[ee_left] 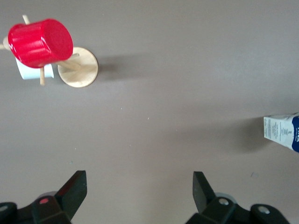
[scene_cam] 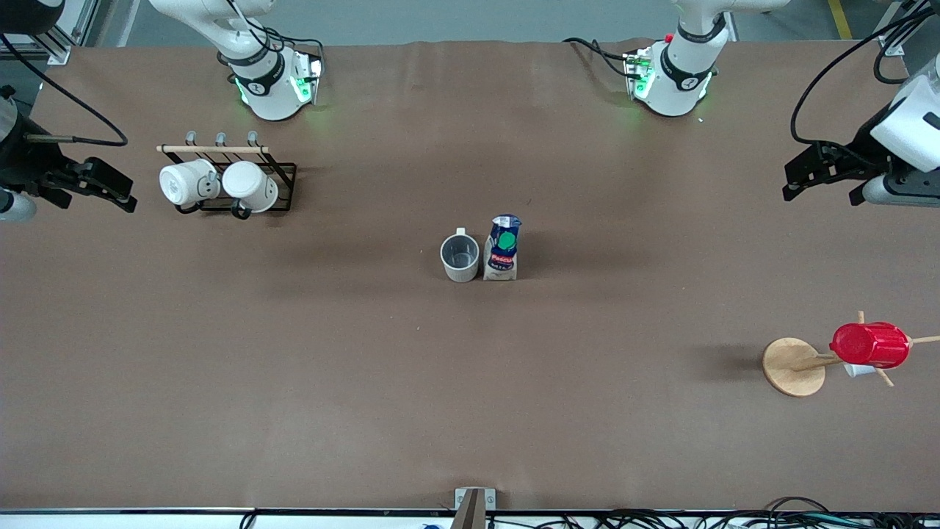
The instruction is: Place cup and milk on table
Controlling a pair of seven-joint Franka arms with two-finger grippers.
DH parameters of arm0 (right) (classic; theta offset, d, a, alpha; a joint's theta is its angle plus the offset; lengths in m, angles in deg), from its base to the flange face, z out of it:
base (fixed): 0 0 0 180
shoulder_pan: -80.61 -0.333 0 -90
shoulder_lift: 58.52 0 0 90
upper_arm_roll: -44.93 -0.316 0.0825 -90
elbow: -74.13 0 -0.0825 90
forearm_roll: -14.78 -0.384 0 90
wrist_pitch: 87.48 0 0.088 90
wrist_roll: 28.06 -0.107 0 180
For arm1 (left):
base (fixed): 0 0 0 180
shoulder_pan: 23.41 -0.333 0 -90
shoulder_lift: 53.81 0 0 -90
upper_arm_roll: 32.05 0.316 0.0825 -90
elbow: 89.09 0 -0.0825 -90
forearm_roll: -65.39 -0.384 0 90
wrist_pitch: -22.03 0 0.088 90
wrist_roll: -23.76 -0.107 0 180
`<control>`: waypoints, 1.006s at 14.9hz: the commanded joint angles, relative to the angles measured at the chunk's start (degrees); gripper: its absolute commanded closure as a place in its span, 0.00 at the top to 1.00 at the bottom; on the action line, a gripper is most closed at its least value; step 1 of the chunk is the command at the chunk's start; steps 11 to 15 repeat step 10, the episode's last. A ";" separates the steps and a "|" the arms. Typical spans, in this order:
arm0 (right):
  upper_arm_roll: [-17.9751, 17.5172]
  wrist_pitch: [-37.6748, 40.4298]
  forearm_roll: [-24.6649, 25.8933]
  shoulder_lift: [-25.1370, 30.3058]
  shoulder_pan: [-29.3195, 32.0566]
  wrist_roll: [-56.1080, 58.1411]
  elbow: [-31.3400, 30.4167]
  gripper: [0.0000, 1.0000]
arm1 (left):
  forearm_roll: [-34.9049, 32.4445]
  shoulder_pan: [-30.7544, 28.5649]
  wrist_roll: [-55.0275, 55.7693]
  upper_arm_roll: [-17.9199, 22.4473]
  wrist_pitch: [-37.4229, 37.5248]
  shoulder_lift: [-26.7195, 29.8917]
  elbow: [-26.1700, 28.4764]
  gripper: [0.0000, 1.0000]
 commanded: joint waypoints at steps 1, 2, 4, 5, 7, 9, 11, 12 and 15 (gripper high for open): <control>-0.04 0.20 -0.75 0.43 -0.11 -0.03 0.22 1.00 | -0.13 -0.25 -0.33 -0.42 0.65 -1.23 -2.51 1.00; -0.04 0.20 -0.75 0.43 -0.11 -0.03 0.31 1.00 | -0.13 -0.16 -0.24 -0.42 0.74 -1.14 -2.42 1.00; 0.05 0.29 -0.84 0.34 -0.02 0.06 1.01 1.00 | -0.04 -0.16 -0.33 -0.50 0.92 -0.79 -1.99 1.00; 0.05 0.29 -0.84 0.34 -0.02 -0.03 1.01 1.00 | -0.04 -0.24 -0.24 -0.50 1.53 -0.79 -2.07 1.00; 0.05 0.29 -0.75 0.34 -0.11 -0.03 1.01 1.00 | -0.04 -0.16 -0.07 -0.50 1.53 -0.79 -2.07 1.00; -0.04 0.29 -0.84 0.34 -0.11 -0.03 1.01 1.00 | -0.13 -0.16 0.11 -0.50 1.53 -0.79 -2.07 1.00; 0.05 0.29 -0.84 0.34 -0.02 -0.03 1.01 1.00 | -0.13 -0.16 0.20 -0.50 1.53 -0.79 -2.07 1.00; 0.05 0.29 -0.84 0.34 -0.02 -0.03 1.01 1.00 | -0.13 -0.16 0.20 -0.50 1.53 -0.79 -2.07 1.00; 0.05 0.29 -0.84 0.34 -0.02 -0.03 1.01 1.00 | -0.13 -0.16 0.20 -0.50 1.53 -0.79 -2.07 1.00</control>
